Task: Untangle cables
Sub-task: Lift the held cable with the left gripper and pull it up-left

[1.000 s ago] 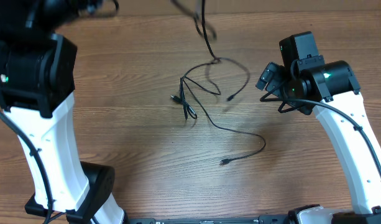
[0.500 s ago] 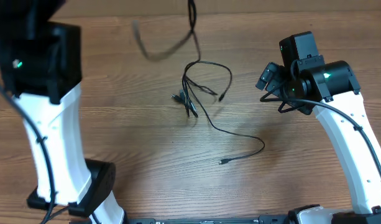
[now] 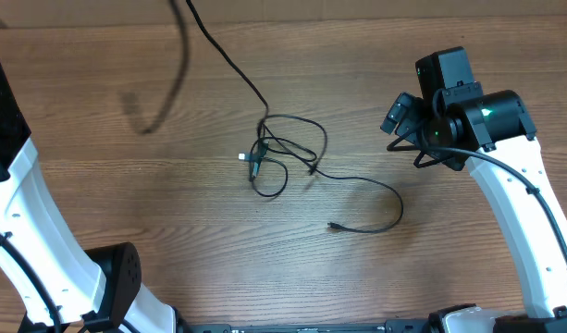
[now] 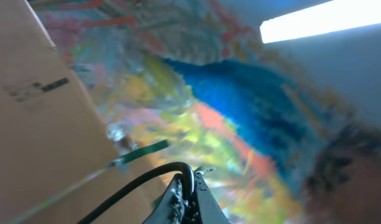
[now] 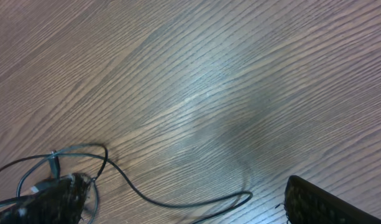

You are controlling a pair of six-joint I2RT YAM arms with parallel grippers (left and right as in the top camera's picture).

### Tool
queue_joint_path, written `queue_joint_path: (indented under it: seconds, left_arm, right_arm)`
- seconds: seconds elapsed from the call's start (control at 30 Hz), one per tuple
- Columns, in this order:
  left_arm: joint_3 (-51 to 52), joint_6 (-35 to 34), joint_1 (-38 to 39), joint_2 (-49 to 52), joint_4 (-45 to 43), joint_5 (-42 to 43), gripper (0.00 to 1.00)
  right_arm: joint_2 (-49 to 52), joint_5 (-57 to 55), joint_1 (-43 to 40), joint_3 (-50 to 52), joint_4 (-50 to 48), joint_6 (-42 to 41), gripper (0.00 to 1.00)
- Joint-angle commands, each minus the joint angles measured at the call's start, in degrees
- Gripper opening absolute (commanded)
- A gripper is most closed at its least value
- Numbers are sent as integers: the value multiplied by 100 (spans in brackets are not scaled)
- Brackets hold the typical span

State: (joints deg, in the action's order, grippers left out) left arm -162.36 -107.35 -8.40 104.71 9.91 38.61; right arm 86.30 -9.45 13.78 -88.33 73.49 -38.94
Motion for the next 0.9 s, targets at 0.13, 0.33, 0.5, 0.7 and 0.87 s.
queue_joint_path:
  seconds: [0.13, 0.33, 0.5, 0.7, 0.87]
  left_arm:
    - [-55, -1202, -33, -68, -503, -610, 4]
    - [-55, -610, -33, -63, -9, -212, 4]
    - [-52, 411, -39, -61, 1283, 83, 4]
    - [-50, 1720, -66, -61, 2708, 448, 5]
    - [-50, 1252, -46, -61, 2688, 1099, 4]
  right_arm:
    - [-31, -101, -4, -13, -15, 24, 100]
    - [-31, -101, -4, -13, -13, 24, 100]
    - [-31, -101, -4, -13, -13, 24, 100]
    - [-31, -101, -4, -13, -15, 24, 100]
    - [-31, -101, -4, -13, -15, 24, 100]
